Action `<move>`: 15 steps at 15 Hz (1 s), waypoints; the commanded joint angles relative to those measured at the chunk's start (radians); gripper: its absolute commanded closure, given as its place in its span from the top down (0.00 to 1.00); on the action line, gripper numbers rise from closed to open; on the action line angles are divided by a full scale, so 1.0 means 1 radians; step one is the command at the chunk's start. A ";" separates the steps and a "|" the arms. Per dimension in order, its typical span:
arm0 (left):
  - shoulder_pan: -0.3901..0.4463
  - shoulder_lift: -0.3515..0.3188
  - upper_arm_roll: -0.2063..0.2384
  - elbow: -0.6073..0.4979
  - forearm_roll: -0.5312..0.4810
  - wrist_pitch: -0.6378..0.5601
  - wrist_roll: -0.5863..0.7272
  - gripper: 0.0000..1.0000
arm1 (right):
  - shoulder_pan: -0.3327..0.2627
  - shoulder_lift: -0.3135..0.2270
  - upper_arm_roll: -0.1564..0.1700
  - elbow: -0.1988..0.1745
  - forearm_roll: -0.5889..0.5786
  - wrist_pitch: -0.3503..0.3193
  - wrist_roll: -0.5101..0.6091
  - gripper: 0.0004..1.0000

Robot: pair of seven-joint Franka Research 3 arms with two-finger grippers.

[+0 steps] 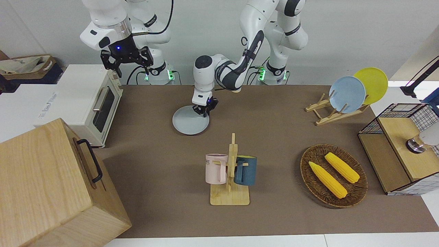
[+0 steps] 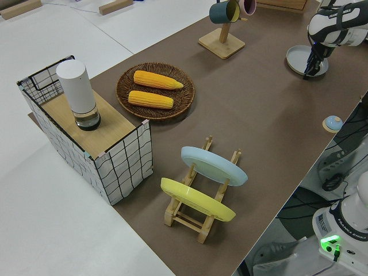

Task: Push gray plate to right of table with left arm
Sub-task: 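Push the gray plate across the table away from the left arm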

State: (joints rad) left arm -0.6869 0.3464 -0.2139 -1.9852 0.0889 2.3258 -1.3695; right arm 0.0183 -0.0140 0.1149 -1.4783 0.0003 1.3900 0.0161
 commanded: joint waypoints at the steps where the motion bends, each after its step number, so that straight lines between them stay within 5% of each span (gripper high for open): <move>1: -0.008 0.031 0.007 0.029 0.026 -0.020 0.027 1.00 | -0.020 -0.003 0.016 0.009 0.006 -0.016 0.013 0.98; 8: 0.030 -0.035 0.013 0.091 0.005 -0.207 0.085 1.00 | -0.020 -0.003 0.016 0.009 0.006 -0.016 0.013 0.98; 15: 0.203 -0.282 0.027 0.091 -0.106 -0.477 0.467 1.00 | -0.020 -0.003 0.017 0.009 0.006 -0.016 0.013 0.98</move>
State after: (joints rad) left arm -0.5762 0.1928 -0.1897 -1.8708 0.0121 1.9591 -1.0585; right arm 0.0182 -0.0140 0.1149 -1.4783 0.0003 1.3900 0.0161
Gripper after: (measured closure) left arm 0.004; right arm 0.013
